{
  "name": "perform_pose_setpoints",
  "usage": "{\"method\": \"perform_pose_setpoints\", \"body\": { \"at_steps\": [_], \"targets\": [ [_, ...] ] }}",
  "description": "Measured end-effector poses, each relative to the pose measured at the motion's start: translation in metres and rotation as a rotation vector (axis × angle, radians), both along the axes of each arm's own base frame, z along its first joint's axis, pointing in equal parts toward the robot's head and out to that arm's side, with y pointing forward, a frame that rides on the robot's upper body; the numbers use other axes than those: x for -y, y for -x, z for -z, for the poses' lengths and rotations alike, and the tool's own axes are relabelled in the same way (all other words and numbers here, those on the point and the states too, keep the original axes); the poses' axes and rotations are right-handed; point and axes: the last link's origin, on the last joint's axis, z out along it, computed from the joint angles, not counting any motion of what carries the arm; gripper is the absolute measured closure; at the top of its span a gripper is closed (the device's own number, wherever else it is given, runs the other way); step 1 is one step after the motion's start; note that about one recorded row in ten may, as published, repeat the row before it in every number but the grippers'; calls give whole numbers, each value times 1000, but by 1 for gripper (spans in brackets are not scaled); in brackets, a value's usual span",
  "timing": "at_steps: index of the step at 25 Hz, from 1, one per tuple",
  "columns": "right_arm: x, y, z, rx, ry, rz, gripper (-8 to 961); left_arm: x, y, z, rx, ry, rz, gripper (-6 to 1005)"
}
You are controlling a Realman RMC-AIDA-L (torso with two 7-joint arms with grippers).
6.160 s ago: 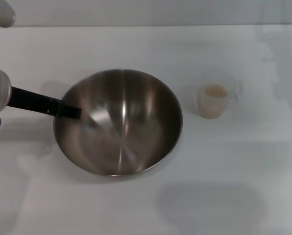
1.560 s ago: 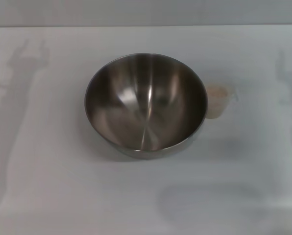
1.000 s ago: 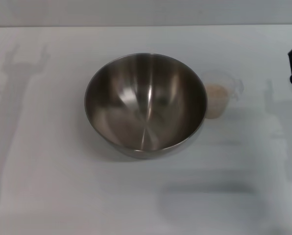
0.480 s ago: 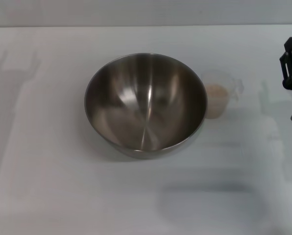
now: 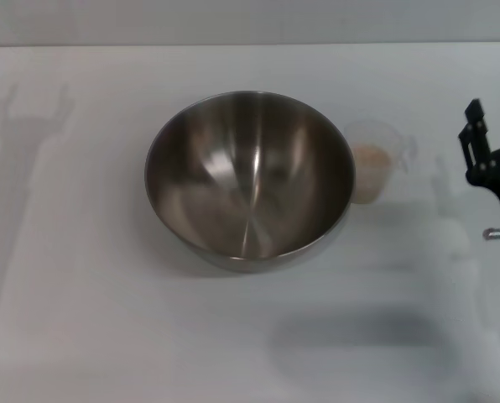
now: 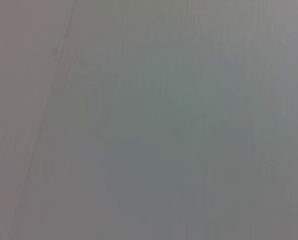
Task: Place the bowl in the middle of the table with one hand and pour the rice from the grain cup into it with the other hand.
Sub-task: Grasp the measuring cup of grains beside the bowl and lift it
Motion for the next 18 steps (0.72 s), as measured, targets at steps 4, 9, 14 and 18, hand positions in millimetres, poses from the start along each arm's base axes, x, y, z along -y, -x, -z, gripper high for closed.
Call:
{"method": "perform_pose_setpoints", "body": {
  "at_steps": [4, 9, 14, 18],
  "targets": [
    [5, -8, 6, 9, 36, 35, 404, -3, -1, 0, -11, 1, -1, 186],
    [6, -13, 13, 22, 80, 64, 404, -5, -1, 1, -18, 3, -1, 186],
    [3, -17, 18, 40, 120, 81, 404, -6, -2, 1, -21, 1, 2, 186],
    [-1, -20, 21, 58, 145, 91, 404, -6, -1, -1, -20, -6, 2, 186]
  ]
}}
